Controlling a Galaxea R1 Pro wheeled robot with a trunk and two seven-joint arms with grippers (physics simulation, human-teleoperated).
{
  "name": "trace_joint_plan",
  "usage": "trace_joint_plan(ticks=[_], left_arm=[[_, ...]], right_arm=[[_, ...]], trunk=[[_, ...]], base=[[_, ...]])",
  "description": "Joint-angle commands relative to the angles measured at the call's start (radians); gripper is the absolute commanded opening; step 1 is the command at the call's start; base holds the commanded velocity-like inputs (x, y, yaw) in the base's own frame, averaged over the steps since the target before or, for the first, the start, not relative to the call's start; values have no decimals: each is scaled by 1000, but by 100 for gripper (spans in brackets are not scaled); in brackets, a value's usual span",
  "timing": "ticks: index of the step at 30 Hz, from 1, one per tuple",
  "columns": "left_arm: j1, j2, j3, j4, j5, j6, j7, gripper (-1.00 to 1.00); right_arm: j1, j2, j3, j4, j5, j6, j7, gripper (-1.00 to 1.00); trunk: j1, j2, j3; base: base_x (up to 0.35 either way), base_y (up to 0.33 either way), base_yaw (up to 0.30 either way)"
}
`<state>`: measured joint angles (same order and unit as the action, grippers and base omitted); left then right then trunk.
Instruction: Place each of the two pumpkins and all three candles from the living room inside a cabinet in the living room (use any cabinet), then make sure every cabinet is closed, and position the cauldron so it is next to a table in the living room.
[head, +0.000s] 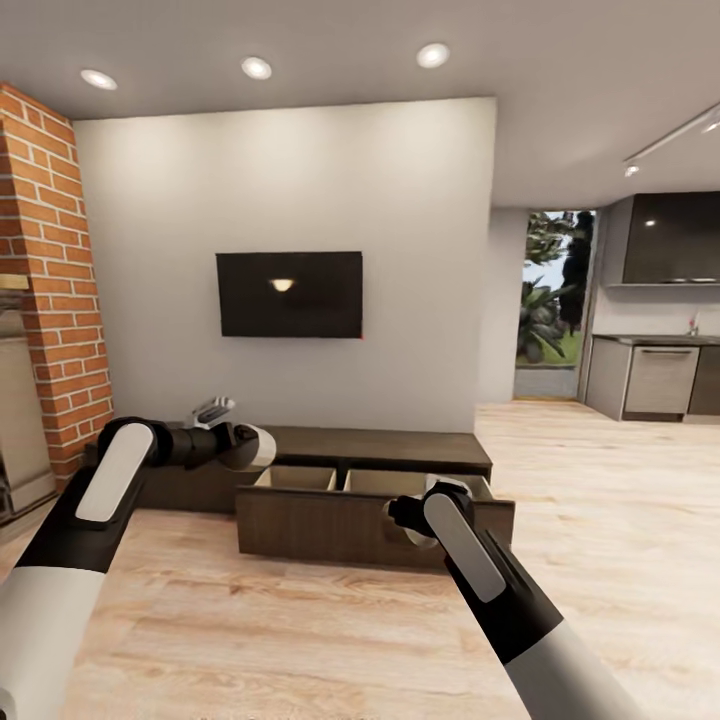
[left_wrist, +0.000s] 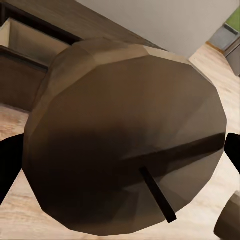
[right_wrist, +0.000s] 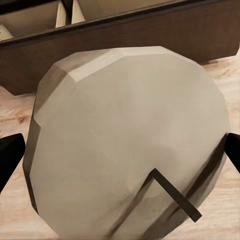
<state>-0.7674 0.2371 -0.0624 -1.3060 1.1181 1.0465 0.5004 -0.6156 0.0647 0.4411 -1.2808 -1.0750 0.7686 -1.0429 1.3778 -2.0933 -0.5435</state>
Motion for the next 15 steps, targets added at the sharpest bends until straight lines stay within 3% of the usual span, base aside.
trace_joint_plan(ticks=[1, 11, 15], left_arm=[[-1, 1, -3, -1, 12, 1, 10, -100], [-1, 1, -5, -1, 12, 1, 10, -100], [-1, 2, -4, -7, 12, 1, 10, -100]], right_arm=[[-1, 0, 1, -2, -7, 5, -11, -100], [-1, 0, -1, -1, -9, 5, -9, -100], [-1, 0, -1, 0, -9, 4, -9, -100]], trunk=[[0, -1, -2], [0, -1, -13], [0, -1, -19]], base=[[0, -199, 73], [0, -259, 16], [14, -124, 1]])
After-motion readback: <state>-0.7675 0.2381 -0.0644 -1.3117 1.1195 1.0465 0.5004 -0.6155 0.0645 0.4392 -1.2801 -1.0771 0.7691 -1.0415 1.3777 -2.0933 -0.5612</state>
